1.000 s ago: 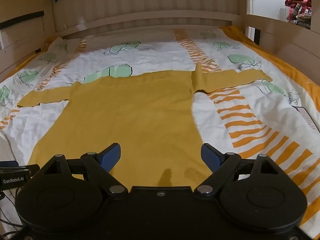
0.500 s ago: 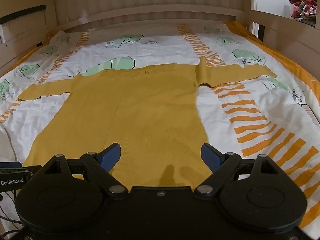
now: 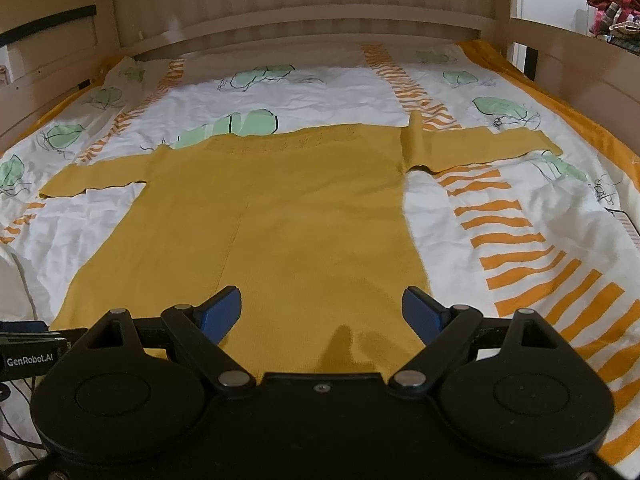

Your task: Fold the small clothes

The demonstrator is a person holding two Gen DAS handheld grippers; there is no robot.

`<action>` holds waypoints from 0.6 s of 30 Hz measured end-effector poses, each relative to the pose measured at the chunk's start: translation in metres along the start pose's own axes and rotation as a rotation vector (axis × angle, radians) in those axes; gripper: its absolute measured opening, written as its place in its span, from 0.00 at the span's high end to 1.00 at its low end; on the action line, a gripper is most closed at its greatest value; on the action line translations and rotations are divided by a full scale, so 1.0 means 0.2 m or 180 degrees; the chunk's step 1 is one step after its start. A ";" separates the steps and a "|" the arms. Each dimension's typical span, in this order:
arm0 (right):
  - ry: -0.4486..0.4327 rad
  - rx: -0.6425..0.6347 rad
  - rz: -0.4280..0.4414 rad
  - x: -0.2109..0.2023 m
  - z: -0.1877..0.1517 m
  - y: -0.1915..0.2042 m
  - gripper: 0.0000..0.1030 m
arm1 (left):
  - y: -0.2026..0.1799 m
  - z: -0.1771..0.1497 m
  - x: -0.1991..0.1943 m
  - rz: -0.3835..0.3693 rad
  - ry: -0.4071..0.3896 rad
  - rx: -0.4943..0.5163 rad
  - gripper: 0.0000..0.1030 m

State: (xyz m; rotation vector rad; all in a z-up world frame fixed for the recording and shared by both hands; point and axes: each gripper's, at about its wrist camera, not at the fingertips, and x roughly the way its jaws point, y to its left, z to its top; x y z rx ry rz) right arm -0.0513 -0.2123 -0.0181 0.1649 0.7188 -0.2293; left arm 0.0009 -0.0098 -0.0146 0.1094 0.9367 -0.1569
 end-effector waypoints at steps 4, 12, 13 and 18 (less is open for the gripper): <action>0.0021 0.0007 0.0011 0.01 0.00 0.00 0.14 | 0.01 0.00 0.01 -0.0006 0.0012 0.0015 0.46; 0.0087 0.0039 0.0024 0.02 -0.02 0.00 0.14 | 0.00 -0.01 0.01 -0.0001 0.0033 0.0024 0.46; 0.0090 0.0037 0.0025 0.02 -0.02 0.00 0.14 | 0.00 -0.01 0.02 0.0000 0.0038 0.0024 0.46; 0.0097 0.0037 0.0034 0.02 -0.03 0.00 0.14 | -0.01 -0.01 0.02 0.0003 0.0060 0.0025 0.46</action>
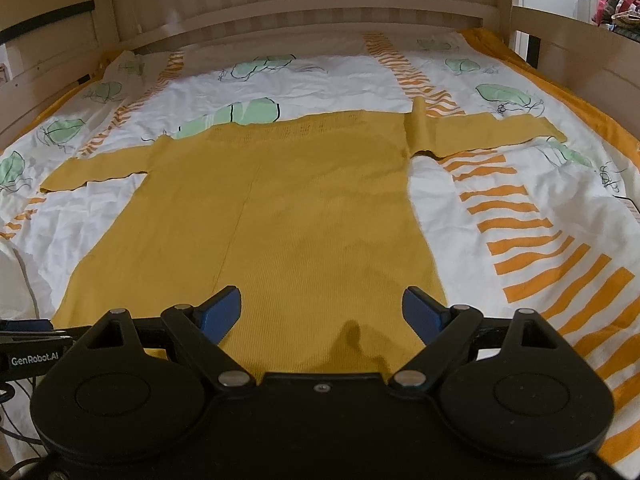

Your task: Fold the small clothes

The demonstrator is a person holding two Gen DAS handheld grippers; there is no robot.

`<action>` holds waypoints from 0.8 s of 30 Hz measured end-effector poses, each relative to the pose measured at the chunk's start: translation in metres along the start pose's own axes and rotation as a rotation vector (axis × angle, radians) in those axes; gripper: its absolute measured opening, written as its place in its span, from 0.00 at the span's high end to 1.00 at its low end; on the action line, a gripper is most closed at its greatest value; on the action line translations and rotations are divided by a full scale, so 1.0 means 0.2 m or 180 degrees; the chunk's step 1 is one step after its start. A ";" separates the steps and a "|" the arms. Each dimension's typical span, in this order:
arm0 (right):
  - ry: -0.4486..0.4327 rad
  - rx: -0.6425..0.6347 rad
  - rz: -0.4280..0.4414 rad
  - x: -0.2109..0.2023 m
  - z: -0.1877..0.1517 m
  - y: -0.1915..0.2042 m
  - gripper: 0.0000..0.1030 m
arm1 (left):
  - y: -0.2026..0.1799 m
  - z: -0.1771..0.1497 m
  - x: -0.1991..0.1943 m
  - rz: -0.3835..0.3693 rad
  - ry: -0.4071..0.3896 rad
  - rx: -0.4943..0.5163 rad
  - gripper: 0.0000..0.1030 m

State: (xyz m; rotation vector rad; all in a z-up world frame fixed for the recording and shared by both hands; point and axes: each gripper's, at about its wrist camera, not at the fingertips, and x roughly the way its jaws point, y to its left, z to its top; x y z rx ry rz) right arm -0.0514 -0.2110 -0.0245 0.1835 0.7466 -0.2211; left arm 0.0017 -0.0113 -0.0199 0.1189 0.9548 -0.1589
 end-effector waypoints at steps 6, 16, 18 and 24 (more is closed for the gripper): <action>0.0007 -0.0012 0.0017 0.00 0.00 0.01 0.14 | 0.00 0.00 0.01 -0.0008 0.0085 0.0006 0.46; 0.0037 -0.0004 0.0031 0.01 0.00 0.02 0.14 | 0.00 0.00 0.02 -0.0009 0.0115 0.0002 0.46; 0.0049 -0.0013 0.0028 0.02 0.01 0.02 0.14 | 0.00 0.01 0.02 -0.0009 0.0128 -0.0004 0.46; 0.0057 -0.0021 0.0024 0.02 0.02 0.02 0.14 | 0.01 0.03 0.03 -0.0033 0.0165 -0.0047 0.46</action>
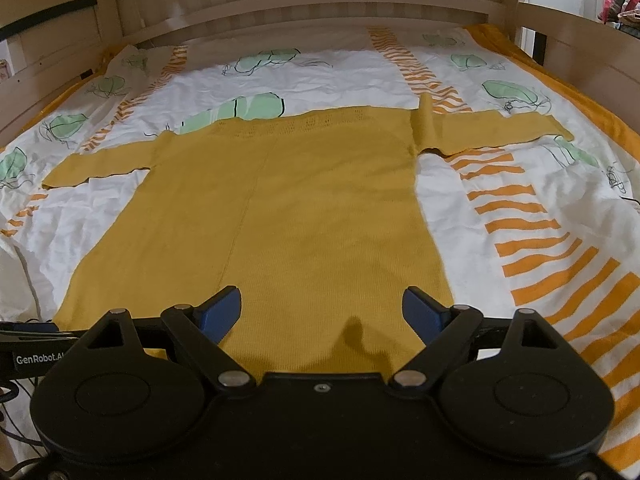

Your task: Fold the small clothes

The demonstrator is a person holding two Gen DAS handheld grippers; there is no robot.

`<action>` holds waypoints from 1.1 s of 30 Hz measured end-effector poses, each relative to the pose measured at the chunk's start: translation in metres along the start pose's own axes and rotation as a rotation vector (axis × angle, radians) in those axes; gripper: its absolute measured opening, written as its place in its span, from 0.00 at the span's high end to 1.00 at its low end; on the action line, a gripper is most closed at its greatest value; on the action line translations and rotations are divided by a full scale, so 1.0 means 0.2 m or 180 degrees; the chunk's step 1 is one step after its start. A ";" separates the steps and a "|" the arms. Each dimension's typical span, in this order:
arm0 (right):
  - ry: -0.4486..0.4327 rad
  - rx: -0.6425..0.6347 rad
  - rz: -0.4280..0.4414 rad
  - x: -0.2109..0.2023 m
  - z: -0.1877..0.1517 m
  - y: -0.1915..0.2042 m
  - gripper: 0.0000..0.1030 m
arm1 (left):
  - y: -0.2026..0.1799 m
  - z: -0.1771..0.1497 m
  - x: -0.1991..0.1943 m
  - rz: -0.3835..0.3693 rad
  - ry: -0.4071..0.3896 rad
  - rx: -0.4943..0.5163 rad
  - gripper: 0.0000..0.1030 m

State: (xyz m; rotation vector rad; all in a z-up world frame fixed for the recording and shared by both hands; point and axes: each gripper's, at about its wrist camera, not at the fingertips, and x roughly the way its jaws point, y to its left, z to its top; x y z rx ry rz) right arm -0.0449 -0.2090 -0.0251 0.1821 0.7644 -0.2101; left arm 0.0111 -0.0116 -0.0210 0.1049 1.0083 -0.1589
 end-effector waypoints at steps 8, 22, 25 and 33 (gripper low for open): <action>-0.0007 -0.0029 -0.0001 0.01 0.05 0.01 0.14 | 0.01 0.04 0.02 -0.0034 0.0019 -0.0036 0.46; -0.0071 -0.0003 0.0084 0.07 0.19 0.00 0.14 | 0.01 0.22 0.05 -0.0141 -0.0030 -0.0067 0.46; -0.0102 -0.0038 0.0083 0.09 0.24 0.00 0.14 | 0.00 0.28 0.05 -0.0144 -0.0116 0.0002 0.46; -0.0355 -0.0150 0.0365 0.15 0.38 -0.04 0.14 | 0.01 0.53 0.12 -0.0230 -0.0240 0.0074 0.46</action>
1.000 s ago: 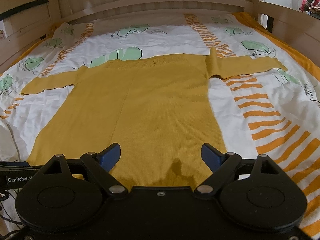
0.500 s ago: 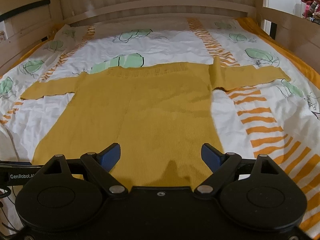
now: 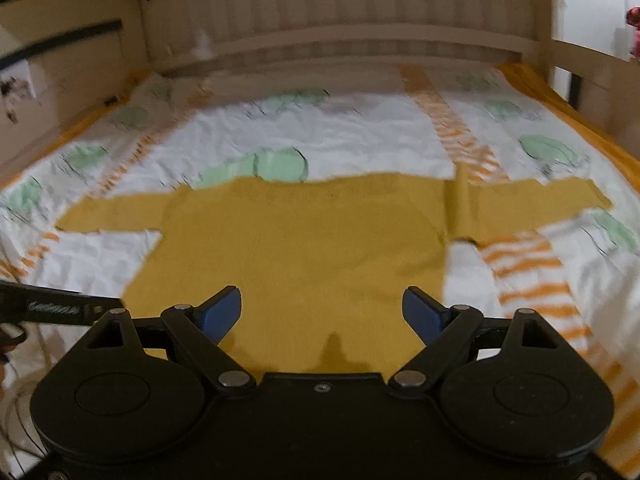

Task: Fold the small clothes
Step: 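Move the right gripper to the sleeve cuff nearest it and grasp it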

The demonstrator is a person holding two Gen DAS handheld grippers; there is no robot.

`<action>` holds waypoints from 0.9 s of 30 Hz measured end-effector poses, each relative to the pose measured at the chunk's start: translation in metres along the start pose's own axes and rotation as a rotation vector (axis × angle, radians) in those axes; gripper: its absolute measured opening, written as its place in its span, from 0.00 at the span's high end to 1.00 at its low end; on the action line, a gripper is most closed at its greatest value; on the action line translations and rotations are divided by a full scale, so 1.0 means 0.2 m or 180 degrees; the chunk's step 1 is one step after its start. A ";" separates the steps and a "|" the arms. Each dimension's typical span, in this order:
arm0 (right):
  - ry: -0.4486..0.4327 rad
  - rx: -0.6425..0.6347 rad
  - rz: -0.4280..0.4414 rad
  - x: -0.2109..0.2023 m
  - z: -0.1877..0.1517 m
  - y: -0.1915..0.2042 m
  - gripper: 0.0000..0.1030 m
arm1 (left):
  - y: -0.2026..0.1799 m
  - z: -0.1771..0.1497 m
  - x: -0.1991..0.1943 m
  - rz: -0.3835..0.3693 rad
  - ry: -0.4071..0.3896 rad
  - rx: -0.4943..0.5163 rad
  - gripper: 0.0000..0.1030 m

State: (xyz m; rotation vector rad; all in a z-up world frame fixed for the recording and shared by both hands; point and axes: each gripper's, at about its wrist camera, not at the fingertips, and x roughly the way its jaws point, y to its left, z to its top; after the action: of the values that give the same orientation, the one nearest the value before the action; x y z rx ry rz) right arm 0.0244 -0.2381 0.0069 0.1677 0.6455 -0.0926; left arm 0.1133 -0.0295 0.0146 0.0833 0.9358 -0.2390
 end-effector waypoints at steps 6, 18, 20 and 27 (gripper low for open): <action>-0.0229 0.0369 0.0389 0.10 0.13 -0.18 0.07 | 0.01 0.21 0.12 0.0054 -0.0130 0.0141 0.46; 0.0271 0.1491 -0.0104 0.49 0.32 -0.75 0.07 | 0.03 0.53 0.52 0.0000 -0.0248 0.0171 0.46; 0.0315 0.1507 -0.0308 0.54 0.33 -0.84 0.07 | 0.04 0.53 0.59 -0.0014 -0.0267 0.0133 0.46; 0.0329 0.1567 -0.0612 0.61 0.36 -1.11 0.07 | 0.09 0.49 0.79 -0.0227 -0.0238 -0.0079 0.46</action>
State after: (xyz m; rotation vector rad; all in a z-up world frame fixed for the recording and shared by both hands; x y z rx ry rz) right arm 0.1342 -0.4733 -0.0385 0.5880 0.7328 -0.4316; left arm 0.2834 -0.0550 -0.0551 0.0179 0.8680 -0.2945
